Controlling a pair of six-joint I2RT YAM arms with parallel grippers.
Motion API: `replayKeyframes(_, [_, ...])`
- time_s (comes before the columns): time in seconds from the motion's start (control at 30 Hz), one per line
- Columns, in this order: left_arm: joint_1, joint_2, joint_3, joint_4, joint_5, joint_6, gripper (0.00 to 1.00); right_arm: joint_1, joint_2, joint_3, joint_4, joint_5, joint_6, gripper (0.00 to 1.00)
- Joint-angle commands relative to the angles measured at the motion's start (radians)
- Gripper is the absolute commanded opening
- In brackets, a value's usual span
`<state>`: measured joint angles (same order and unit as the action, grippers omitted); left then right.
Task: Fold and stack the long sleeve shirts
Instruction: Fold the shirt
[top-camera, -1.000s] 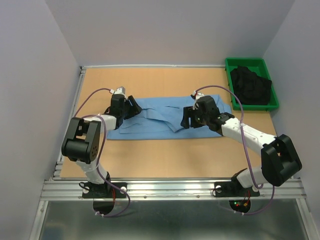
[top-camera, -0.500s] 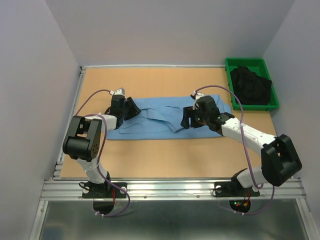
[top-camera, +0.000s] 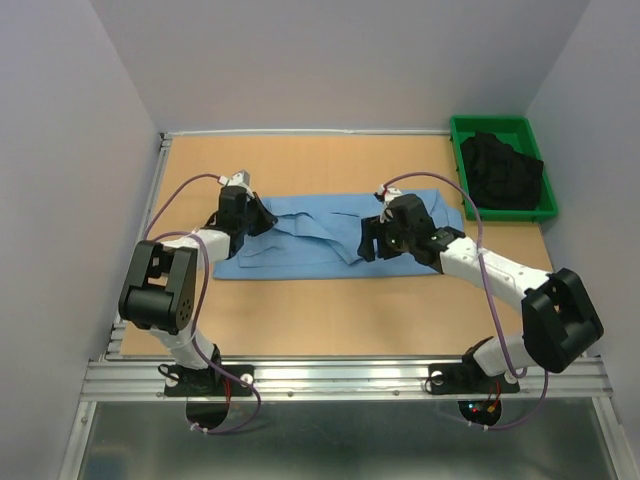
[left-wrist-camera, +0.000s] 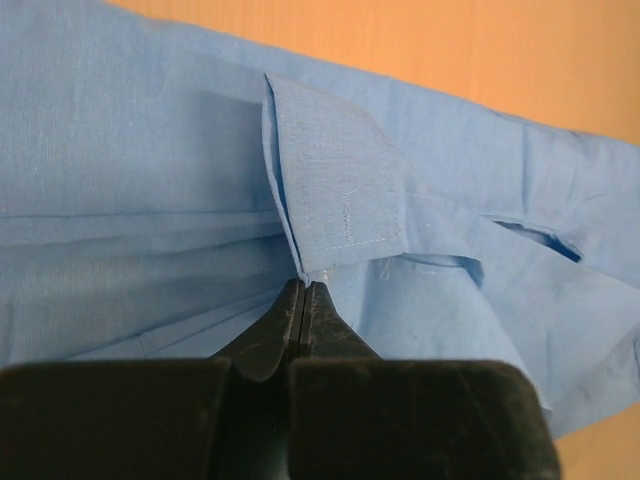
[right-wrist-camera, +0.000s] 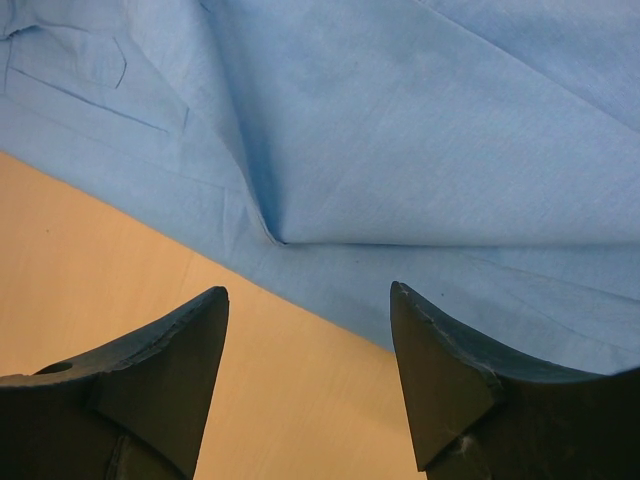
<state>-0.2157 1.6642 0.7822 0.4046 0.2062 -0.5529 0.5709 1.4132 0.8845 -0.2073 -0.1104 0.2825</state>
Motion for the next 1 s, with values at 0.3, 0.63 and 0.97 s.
replayKeyframes(0.3, [0.003,-0.277,0.15,-0.182,0.009,0.125,0.0,0.112,0.096,0.034,0.152,0.046,-0.082,0.62])
replayKeyframes(0.63, [-0.001,-0.317,0.176,-0.199,0.097,0.159,0.0,0.133,0.193,0.002,0.351,0.136,-0.034,0.56])
replayKeyframes(0.97, [-0.005,-0.328,0.207,-0.173,0.159,0.183,0.0,0.135,0.267,0.01,0.439,0.072,-0.022,0.44])
